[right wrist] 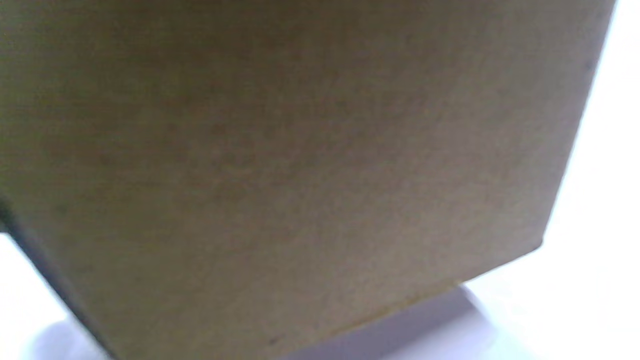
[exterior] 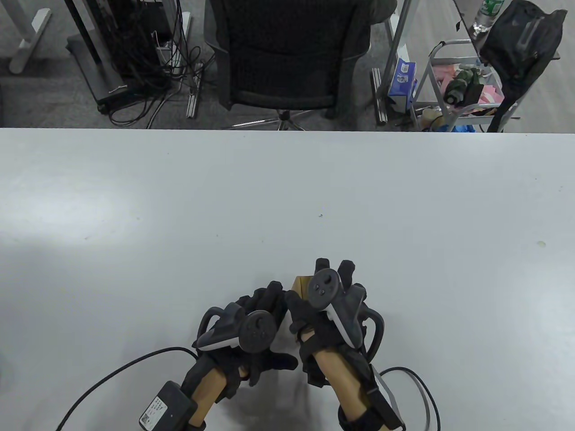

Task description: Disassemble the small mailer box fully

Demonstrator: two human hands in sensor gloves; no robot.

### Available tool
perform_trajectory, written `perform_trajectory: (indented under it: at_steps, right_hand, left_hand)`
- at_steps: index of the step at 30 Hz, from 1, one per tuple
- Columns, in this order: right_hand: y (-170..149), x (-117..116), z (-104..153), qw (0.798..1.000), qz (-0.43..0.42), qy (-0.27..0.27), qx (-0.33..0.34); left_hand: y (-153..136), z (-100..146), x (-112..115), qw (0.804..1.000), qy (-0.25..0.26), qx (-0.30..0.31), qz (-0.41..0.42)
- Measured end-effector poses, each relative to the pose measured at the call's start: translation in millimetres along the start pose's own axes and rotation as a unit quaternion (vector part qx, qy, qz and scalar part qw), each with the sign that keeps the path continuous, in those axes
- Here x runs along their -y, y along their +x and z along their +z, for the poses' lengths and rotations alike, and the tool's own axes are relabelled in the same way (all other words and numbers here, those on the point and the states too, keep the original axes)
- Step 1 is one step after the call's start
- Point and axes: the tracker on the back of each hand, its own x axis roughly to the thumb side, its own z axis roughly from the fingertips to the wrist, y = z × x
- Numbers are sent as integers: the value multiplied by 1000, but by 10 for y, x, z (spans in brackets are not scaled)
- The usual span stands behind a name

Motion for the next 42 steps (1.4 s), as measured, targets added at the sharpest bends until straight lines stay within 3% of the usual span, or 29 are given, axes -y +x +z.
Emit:
perform_trajectory:
  at_steps: [12,15,21,23,25,28,33,42]
  right_hand:
    - [80,-189,19,999,46,-11,1]
    - [49,-106,6,999,48,-7,6]
    - [-262,237,-60,998,-46,1,44]
    - [-427,286,-112,987,-132,40,82]
    - [-618,281,-176,956,-237,106,141]
    - [-798,236,-224,934,-266,139,196]
    - [-947,129,-272,939,-184,96,274]
    - [-978,28,-265,936,-140,122,299]
  left_hand:
    - [-100,25,-33,1000,5,-29,-7]
    - [-100,36,-58,1000,16,-26,-6]
    - [-59,78,-136,997,66,-13,-31]
    - [-34,90,-168,994,98,4,-38]
    - [-2,101,-190,989,139,29,-38]
    - [19,82,-181,985,164,46,-24]
    - [25,-15,-120,989,142,47,-11]
    - [32,-96,-95,993,112,42,17]
